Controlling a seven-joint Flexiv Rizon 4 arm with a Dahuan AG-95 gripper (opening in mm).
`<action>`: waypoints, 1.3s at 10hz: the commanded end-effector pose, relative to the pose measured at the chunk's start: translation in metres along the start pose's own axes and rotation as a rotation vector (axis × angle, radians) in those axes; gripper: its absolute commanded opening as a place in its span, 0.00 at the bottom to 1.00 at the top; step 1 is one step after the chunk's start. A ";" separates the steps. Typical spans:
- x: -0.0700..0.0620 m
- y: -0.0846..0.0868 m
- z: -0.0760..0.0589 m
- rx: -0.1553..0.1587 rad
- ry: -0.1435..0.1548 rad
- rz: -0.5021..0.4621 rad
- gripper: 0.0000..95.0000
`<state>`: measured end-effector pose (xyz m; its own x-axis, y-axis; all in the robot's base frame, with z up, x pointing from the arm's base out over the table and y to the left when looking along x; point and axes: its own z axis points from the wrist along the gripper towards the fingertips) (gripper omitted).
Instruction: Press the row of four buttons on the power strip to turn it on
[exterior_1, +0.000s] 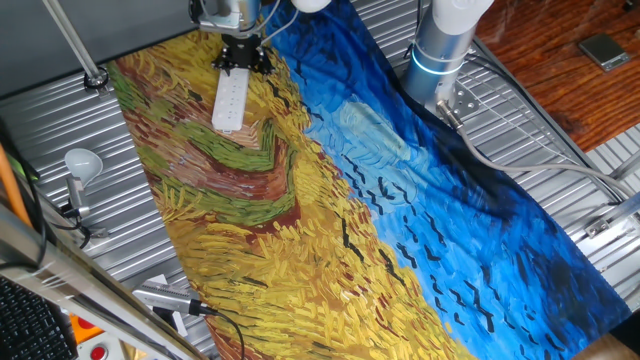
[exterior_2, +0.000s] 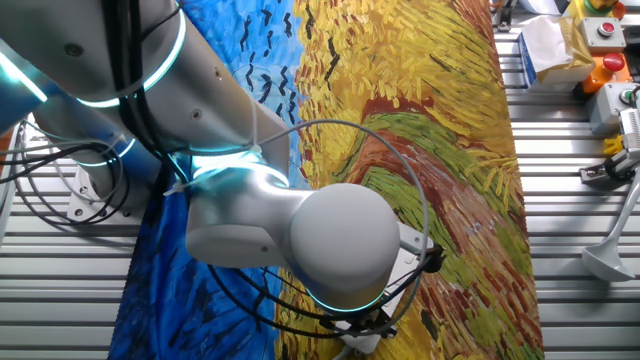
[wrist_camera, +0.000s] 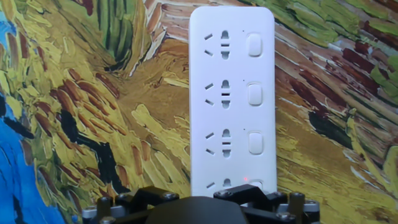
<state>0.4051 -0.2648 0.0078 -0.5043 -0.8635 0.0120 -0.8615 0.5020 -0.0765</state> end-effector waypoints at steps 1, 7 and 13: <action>0.000 0.000 0.010 0.007 -0.001 0.006 1.00; -0.001 -0.005 0.012 0.001 -0.002 0.018 1.00; -0.005 -0.003 -0.011 -0.008 0.011 0.024 1.00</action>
<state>0.4125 -0.2615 0.0126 -0.5220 -0.8528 0.0151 -0.8515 0.5200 -0.0674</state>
